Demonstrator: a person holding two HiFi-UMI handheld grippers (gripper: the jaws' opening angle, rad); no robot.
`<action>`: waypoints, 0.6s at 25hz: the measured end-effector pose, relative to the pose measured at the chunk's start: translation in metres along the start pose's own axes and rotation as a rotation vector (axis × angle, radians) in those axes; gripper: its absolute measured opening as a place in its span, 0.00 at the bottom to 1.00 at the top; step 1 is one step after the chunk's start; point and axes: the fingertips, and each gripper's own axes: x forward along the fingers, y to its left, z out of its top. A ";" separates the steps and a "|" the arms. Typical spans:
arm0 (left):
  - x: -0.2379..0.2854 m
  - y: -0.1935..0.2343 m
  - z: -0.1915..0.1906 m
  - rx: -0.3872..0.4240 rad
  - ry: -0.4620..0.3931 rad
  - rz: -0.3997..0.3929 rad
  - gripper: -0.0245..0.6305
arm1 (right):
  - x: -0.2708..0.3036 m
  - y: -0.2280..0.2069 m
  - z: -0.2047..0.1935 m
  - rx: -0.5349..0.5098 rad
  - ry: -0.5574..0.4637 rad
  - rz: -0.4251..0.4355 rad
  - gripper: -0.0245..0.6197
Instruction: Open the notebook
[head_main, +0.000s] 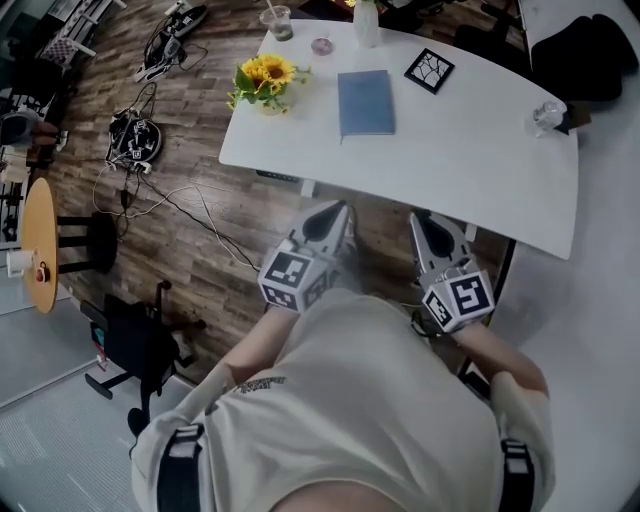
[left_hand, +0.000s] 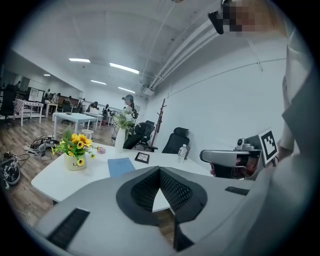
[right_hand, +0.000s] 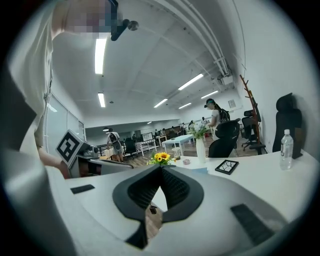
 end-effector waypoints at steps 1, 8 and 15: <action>0.005 0.006 0.002 -0.004 0.006 -0.002 0.06 | 0.008 -0.003 0.001 0.003 0.005 -0.001 0.04; 0.043 0.045 0.025 -0.031 0.021 -0.035 0.06 | 0.056 -0.026 0.012 0.008 0.044 -0.028 0.04; 0.073 0.081 0.054 -0.046 0.020 -0.067 0.06 | 0.107 -0.040 0.025 0.011 0.081 -0.044 0.04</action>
